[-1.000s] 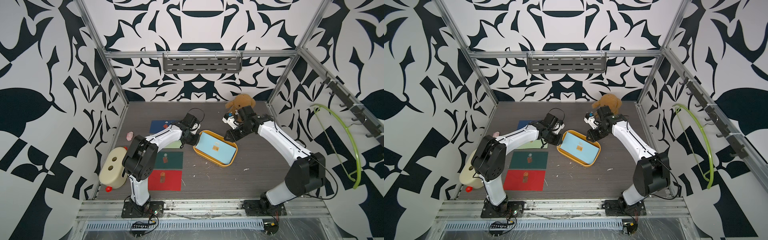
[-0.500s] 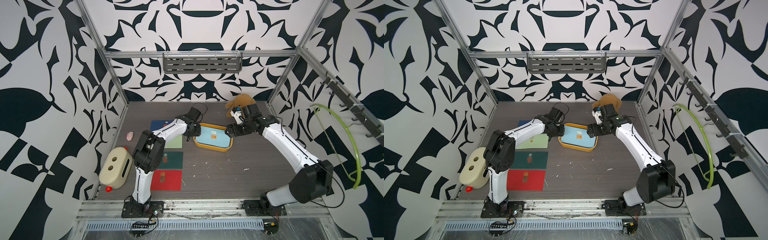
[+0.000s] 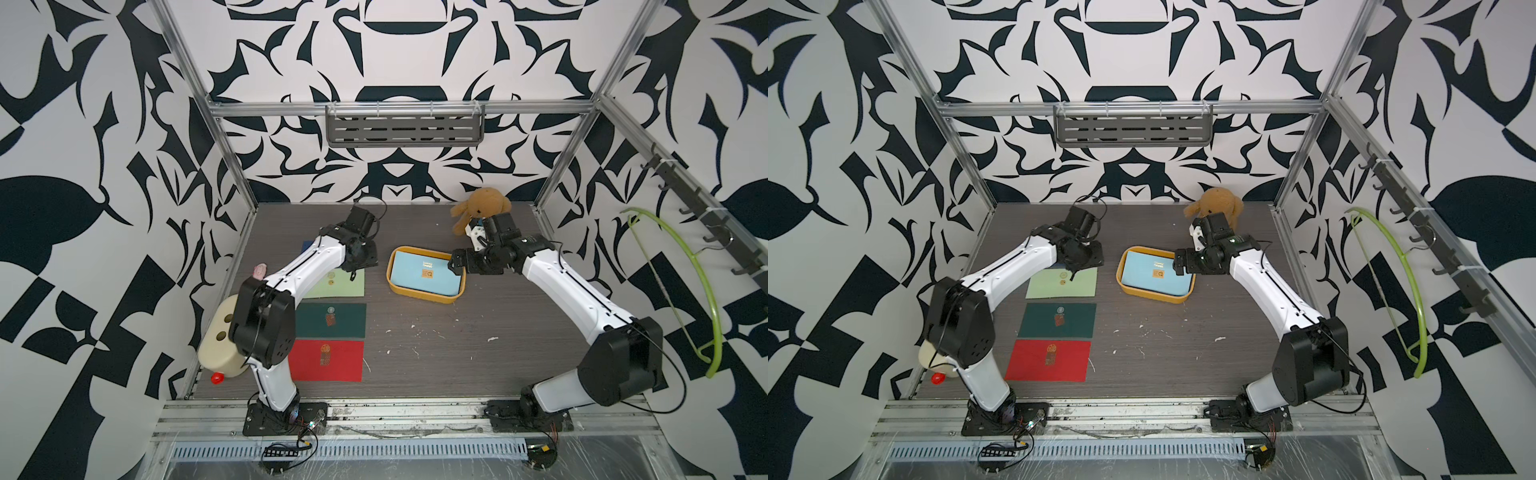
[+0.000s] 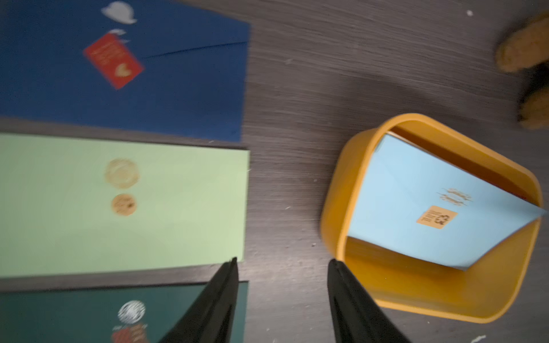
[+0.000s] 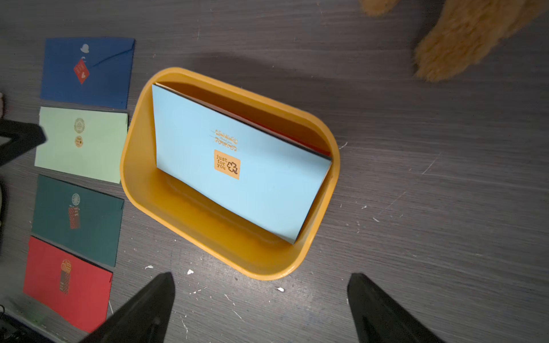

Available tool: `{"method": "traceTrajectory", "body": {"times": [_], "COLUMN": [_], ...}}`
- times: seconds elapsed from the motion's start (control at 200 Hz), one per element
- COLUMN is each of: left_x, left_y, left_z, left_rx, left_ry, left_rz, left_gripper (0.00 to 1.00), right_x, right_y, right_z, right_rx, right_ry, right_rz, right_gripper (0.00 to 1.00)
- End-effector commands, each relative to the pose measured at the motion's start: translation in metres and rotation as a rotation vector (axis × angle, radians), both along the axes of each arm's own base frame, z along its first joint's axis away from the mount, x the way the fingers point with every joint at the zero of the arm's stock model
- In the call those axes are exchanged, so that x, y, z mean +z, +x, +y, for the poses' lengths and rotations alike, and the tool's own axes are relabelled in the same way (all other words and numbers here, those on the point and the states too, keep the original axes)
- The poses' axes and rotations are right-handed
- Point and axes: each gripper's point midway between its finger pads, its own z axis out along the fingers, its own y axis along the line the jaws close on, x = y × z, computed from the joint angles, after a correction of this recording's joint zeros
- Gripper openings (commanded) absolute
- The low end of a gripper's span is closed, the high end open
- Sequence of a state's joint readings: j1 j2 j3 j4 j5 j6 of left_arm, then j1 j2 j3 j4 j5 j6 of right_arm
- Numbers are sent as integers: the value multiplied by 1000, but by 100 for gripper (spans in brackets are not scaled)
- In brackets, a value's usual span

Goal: Put the sealed envelopes into the storage box
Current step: Place the storage box at the center of the board, then move the envelope to the center of the board.

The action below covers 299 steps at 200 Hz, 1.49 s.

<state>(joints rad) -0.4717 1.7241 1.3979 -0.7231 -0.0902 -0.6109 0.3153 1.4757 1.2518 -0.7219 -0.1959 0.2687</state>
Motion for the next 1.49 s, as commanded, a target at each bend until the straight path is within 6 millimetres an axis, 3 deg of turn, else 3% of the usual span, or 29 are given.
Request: {"method": "traceTrajectory", "body": {"times": [0.0,0.155,0.295,0.515,0.74,1.035,1.255,1.37,1.49], "left_x": [-26,-59,-78,-110,-128,-125,-130,-127,-119], "left_y": [-53,-118,-170,-225,-235,-232,-210,-196,-184], "left_z": [36,53,57,53,19,-82,-158,-194,-225], "left_rx": [80,137,160,166,122,35,-43,-30,-36], "left_ry": [75,69,84,150,137,37,-24,-89,-134], "left_rz": [166,314,373,441,444,464,514,514,493], "left_gripper": [56,54,54,54,53,53,52,51,51], "right_x": [10,6,3,-10,-15,-25,-35,-40,-45], "right_y": [-10,-26,-34,-40,-48,-48,-52,-56,-45], "right_z": [25,56,70,73,65,18,-28,-44,-53], "right_rx": [6,62,70,74,77,-10,-138,-180,-246], "right_ry": [46,23,50,45,17,-13,-10,-6,11], "right_rz": [-15,-6,0,33,55,130,172,186,175], "right_gripper": [95,94,94,93,93,95,99,99,93]}}
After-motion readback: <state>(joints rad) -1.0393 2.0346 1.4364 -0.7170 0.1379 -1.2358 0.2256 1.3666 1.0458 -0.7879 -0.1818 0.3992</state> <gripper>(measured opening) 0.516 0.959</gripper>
